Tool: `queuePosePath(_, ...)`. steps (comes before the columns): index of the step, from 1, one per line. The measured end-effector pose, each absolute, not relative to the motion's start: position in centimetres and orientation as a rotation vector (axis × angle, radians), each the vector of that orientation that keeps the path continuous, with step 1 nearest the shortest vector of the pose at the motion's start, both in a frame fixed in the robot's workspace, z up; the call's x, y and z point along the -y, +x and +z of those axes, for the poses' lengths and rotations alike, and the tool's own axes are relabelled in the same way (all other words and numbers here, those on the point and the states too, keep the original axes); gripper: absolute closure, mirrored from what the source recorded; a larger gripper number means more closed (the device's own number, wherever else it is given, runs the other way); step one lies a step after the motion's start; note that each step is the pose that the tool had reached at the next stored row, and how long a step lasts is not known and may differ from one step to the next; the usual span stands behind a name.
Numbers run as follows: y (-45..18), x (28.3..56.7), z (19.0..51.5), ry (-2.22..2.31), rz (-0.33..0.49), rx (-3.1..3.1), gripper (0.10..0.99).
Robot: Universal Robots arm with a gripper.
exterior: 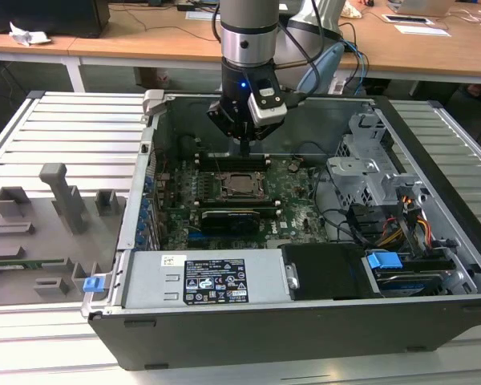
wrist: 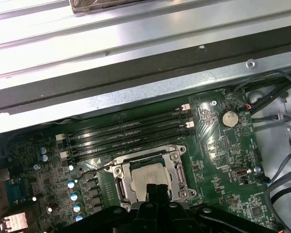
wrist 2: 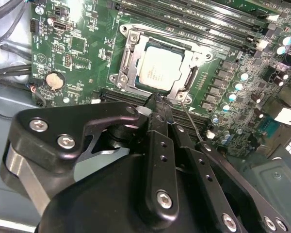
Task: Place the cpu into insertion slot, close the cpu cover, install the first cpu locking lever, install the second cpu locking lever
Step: 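Install the first cpu locking lever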
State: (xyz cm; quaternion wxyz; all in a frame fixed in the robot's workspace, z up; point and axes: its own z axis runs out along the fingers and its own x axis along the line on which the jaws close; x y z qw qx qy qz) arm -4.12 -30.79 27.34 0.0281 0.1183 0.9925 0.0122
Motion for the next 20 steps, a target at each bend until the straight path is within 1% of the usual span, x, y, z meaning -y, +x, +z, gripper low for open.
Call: queuePosePath(20, -4.12, 30.79, 27.34, 0.224, 0.042, -3.078, 0.98)
